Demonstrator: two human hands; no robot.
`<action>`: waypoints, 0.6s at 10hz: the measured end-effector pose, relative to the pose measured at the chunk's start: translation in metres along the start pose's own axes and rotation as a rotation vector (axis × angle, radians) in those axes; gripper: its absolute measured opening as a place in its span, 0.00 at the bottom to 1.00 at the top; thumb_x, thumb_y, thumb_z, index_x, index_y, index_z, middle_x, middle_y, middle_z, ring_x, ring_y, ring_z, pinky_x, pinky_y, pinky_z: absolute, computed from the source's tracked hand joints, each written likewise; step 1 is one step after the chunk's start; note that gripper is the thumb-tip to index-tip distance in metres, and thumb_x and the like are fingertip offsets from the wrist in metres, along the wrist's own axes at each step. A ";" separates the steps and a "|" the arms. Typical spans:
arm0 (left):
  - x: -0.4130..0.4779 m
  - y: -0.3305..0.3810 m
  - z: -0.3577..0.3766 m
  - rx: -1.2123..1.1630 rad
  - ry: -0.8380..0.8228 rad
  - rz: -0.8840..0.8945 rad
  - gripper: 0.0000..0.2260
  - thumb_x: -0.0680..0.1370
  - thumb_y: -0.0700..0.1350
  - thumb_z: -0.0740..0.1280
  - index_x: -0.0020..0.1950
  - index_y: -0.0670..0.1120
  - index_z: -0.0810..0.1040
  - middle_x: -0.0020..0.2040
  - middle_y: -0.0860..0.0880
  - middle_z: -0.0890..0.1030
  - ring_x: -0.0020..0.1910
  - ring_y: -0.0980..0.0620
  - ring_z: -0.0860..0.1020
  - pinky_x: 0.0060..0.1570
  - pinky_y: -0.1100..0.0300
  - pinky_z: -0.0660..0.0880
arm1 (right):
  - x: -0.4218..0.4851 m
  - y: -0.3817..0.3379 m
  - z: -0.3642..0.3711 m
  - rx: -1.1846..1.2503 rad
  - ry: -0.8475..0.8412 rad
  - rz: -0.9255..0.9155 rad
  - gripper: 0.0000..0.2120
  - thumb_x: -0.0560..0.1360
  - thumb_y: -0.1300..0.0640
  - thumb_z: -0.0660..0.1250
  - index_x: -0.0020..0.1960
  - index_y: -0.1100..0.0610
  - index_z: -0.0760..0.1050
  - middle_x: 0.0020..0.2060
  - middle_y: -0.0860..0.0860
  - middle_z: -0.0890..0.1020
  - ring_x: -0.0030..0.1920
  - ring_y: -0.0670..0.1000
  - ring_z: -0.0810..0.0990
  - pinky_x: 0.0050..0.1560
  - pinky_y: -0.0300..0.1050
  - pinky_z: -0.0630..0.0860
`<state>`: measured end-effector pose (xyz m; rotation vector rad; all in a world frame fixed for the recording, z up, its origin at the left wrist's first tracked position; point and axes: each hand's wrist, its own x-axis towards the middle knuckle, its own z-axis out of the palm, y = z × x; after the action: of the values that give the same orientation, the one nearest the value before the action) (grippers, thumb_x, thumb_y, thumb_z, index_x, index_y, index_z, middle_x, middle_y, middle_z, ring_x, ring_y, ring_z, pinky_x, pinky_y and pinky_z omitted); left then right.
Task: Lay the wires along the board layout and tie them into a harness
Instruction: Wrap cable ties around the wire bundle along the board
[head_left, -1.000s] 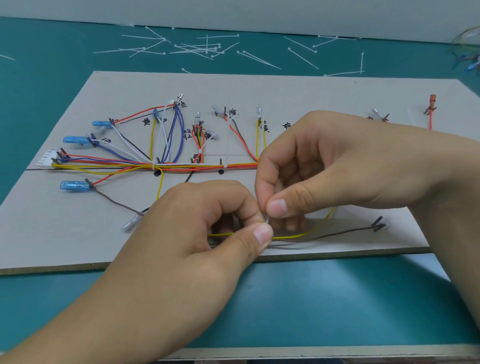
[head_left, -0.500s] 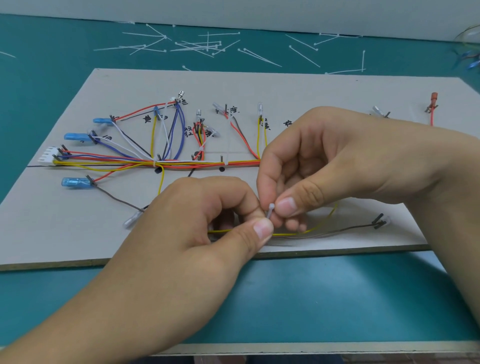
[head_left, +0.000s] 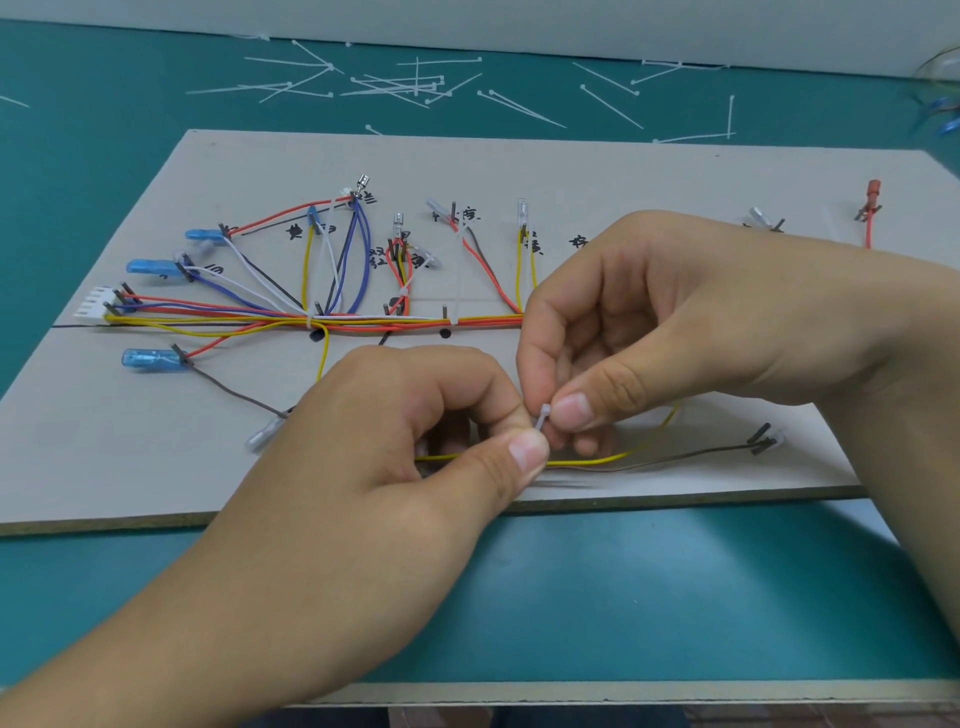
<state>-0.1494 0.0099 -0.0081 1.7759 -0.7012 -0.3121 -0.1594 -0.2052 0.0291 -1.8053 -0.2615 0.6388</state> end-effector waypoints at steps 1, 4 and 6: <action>0.000 0.000 0.000 -0.004 -0.003 -0.003 0.07 0.69 0.47 0.71 0.39 0.43 0.80 0.33 0.53 0.79 0.33 0.59 0.73 0.37 0.66 0.72 | 0.000 -0.001 0.000 -0.015 0.007 0.004 0.04 0.73 0.68 0.72 0.45 0.61 0.83 0.38 0.61 0.85 0.37 0.53 0.84 0.43 0.45 0.82; 0.002 0.004 -0.001 -0.075 -0.004 -0.037 0.09 0.68 0.49 0.74 0.38 0.44 0.80 0.32 0.54 0.79 0.32 0.61 0.74 0.35 0.71 0.71 | 0.000 -0.003 0.002 -0.053 0.028 0.003 0.03 0.72 0.67 0.74 0.44 0.62 0.83 0.36 0.61 0.84 0.35 0.53 0.83 0.41 0.43 0.81; 0.000 0.002 0.002 -0.101 0.011 -0.027 0.07 0.70 0.47 0.72 0.38 0.43 0.79 0.33 0.56 0.79 0.32 0.62 0.74 0.36 0.73 0.71 | -0.001 -0.003 0.002 -0.084 0.057 -0.006 0.04 0.70 0.67 0.76 0.44 0.63 0.83 0.36 0.64 0.84 0.35 0.54 0.83 0.41 0.47 0.83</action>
<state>-0.1514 0.0078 -0.0074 1.6908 -0.6426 -0.3500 -0.1610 -0.2028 0.0318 -1.8998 -0.2588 0.5788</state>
